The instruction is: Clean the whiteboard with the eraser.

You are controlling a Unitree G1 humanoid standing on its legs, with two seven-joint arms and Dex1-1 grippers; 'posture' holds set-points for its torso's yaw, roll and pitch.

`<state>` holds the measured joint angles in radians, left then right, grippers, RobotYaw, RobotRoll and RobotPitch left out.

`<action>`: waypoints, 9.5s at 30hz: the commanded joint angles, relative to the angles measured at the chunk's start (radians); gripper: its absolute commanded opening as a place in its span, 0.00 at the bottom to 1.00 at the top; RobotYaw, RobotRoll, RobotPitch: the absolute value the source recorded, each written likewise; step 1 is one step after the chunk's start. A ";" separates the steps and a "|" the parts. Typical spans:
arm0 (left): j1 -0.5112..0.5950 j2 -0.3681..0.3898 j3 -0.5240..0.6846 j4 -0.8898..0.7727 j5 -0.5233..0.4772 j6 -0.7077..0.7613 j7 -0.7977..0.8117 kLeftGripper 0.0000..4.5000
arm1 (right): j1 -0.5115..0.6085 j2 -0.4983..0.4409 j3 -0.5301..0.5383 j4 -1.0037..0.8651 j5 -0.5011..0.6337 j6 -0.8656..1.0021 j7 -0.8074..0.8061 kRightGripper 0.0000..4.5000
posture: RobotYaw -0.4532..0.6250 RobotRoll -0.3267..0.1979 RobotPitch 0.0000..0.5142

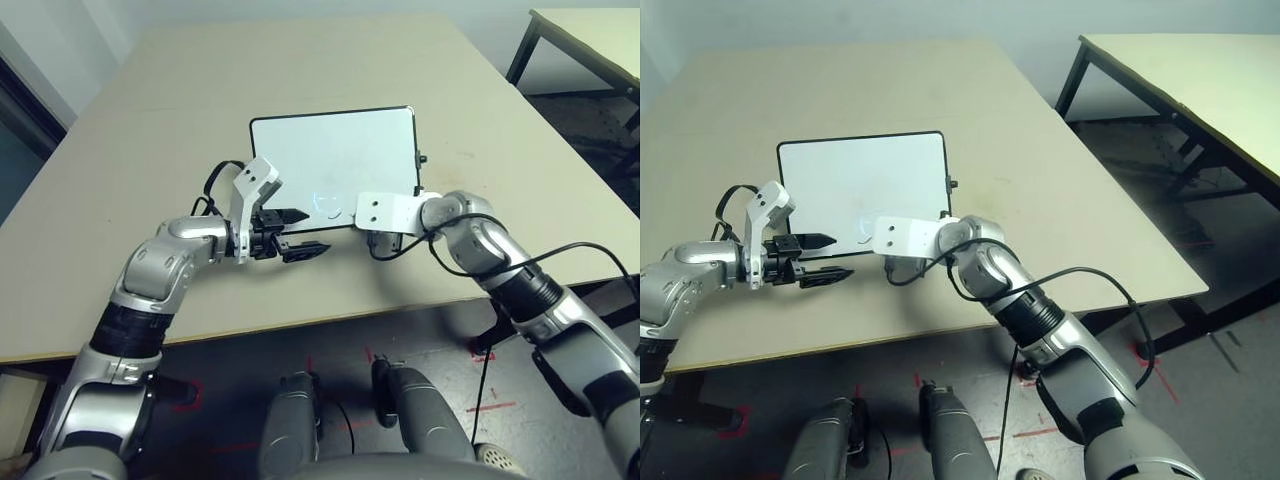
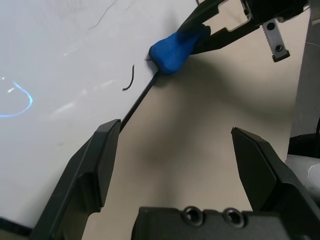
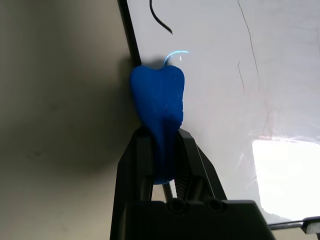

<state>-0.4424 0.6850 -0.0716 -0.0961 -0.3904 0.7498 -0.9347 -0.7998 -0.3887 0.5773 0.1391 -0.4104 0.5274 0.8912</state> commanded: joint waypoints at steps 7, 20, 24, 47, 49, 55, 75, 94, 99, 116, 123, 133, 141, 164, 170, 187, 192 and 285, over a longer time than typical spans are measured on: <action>0.027 0.043 0.059 -0.013 -0.010 0.008 0.026 1.00 | -0.027 0.097 0.054 0.084 -0.031 -0.049 -0.010 0.12 | 0.41 0.62 0.40; 0.044 0.083 0.096 -0.014 -0.016 0.011 0.026 1.00 | -0.159 0.168 0.001 0.267 -0.019 -0.140 -0.068 0.12 | 0.42 0.62 0.42; 0.037 0.080 0.101 -0.017 -0.018 0.010 0.032 1.00 | -0.273 0.188 -0.114 0.095 0.043 -0.063 -0.056 0.12 | 0.41 0.62 0.43; -0.042 0.077 0.086 0.056 0.005 -0.043 0.016 1.00 | -0.123 0.062 -0.014 -0.128 0.037 0.066 0.039 0.12 | 0.39 0.62 0.40; -0.043 0.080 0.088 0.053 0.004 -0.039 0.016 1.00 | -0.110 0.055 -0.006 -0.129 0.035 0.055 0.037 0.12 | 0.39 0.62 0.40; -0.051 0.081 0.094 -0.017 -0.016 -0.015 0.022 1.00 | -0.060 0.020 0.043 -0.059 -0.017 -0.073 0.012 0.12 | 0.39 0.62 0.40; -0.008 0.136 0.127 -0.160 -0.097 0.055 0.017 1.00 | -0.137 0.147 0.036 0.135 -0.069 -0.193 -0.088 0.12 | 0.40 0.62 0.40; -0.003 0.137 0.115 -0.160 -0.112 0.066 0.044 1.00 | -0.099 -0.021 -0.021 0.241 -0.105 -0.300 -0.092 0.12 | 0.39 0.62 0.38; -0.008 0.188 0.115 -0.095 -0.074 0.036 0.024 1.00 | -0.072 -0.026 -0.014 0.194 -0.100 -0.283 -0.081 0.12 | 0.38 0.62 0.37; 0.031 0.267 0.187 0.013 -0.022 -0.019 0.014 1.00 | -0.188 0.245 0.020 0.342 -0.117 -0.307 -0.150 0.12 | 0.43 0.62 0.40; 0.082 0.248 0.220 -0.036 -0.040 -0.001 0.032 1.00 | -0.218 0.317 0.054 0.432 -0.143 -0.357 -0.163 0.12 | 0.45 0.62 0.41; 0.091 0.243 0.226 -0.029 -0.046 -0.013 0.038 1.00 | -0.221 0.246 0.031 0.491 -0.167 -0.390 -0.159 0.12 | 0.43 0.62 0.40; 0.047 0.225 0.196 0.016 -0.032 -0.043 0.028 1.00 | -0.170 0.075 0.014 0.416 -0.168 -0.388 -0.108 0.12 | 0.41 0.62 0.40; 0.066 0.227 0.218 -0.030 -0.044 -0.012 0.042 1.00 | -0.223 0.204 0.027 0.468 -0.171 -0.401 -0.126 0.12 | 0.46 0.62 0.41; 0.097 0.230 0.241 -0.070 -0.056 0.013 0.059 1.00 | -0.249 0.267 0.032 0.520 -0.173 -0.431 -0.142 0.12 | 0.48 0.62 0.41; 0.084 0.224 0.241 -0.104 -0.070 0.050 0.078 1.00 | -0.322 0.417 0.021 0.632 -0.161 -0.463 -0.194 0.12 | 0.48 0.62 0.41; 0.087 0.228 0.249 -0.121 -0.076 0.065 0.081 1.00 | -0.282 0.419 0.040 0.615 -0.169 -0.466 -0.185 0.12 | 0.49 0.62 0.43; 0.391 0.334 0.570 -0.110 -0.069 0.084 0.110 1.00 | -0.427 0.685 0.088 0.934 -0.173 -0.591 -0.342 0.11 | 0.59 0.62 0.43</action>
<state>-0.0662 1.0128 0.4816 -0.1930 -0.4484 0.8165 -0.8275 -1.2162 0.1321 0.6335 0.9952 -0.5717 -0.0896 0.5428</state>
